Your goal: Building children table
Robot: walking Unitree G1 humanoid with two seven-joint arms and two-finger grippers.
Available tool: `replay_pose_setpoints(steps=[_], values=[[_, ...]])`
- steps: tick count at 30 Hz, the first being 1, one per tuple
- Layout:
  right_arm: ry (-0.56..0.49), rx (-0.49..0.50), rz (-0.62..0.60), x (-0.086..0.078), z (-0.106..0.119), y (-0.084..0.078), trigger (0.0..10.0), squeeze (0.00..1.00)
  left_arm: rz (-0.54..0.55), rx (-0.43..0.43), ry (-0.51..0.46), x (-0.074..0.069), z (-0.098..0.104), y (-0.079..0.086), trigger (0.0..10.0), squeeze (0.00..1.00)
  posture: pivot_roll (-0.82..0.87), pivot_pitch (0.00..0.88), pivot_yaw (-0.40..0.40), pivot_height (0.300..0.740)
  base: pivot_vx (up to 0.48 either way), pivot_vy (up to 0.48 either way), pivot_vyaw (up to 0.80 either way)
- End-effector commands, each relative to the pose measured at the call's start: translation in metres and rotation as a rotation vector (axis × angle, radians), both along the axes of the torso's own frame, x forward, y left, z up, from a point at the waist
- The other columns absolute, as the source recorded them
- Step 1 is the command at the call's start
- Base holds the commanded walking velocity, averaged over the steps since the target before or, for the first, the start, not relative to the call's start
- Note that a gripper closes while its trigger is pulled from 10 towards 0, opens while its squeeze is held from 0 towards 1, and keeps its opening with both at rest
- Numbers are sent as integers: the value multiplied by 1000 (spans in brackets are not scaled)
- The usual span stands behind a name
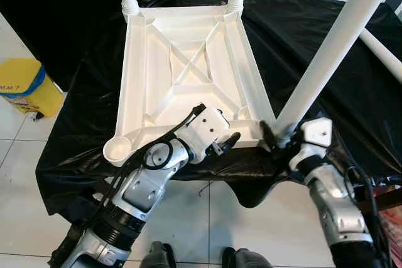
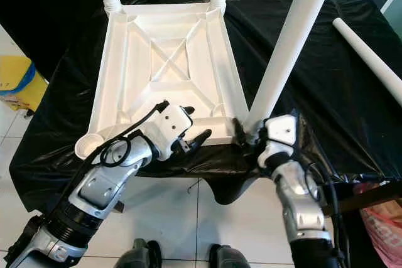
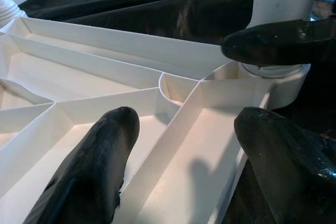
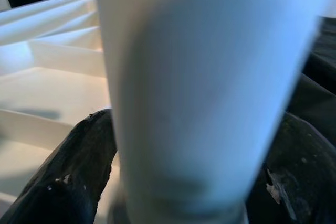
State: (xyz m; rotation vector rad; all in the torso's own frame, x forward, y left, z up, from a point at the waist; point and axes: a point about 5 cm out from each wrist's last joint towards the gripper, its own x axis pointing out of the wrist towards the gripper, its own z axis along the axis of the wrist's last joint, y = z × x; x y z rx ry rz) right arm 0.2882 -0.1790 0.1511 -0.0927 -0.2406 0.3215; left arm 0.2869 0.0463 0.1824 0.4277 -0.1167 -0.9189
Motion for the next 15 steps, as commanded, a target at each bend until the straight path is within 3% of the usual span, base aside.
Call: replay_pose_setpoints(steps=[1,2,4,6,8,9,15], values=[[36,-8,39,0,-7,-1,10000,0,-92,13,31,-6,-2,-1,10000,0,1,186,-20,740,0,0,0],[38,-38,86,3,-6,-1,10000,0,-152,22,80,-10,-5,0,10000,0,2,191,-15,740,0,0,0],[38,-38,86,3,-6,-1,10000,0,-152,22,80,-10,-5,0,10000,0,2,191,-15,740,0,0,0],[48,-80,170,10,-2,1,10000,0,-257,30,149,-19,-8,1,10000,0,4,193,-9,740,0,0,0],[48,-80,170,10,-2,1,10000,0,-257,30,149,-19,-8,1,10000,0,4,193,-9,740,0,0,0],[49,-112,221,14,2,3,10000,0,-315,32,175,-26,-8,0,10000,0,5,192,-7,740,0,0,0],[52,-130,248,16,2,3,10000,0,-346,37,179,-30,-10,-1,10000,0,9,195,-12,740,0,0,0]])
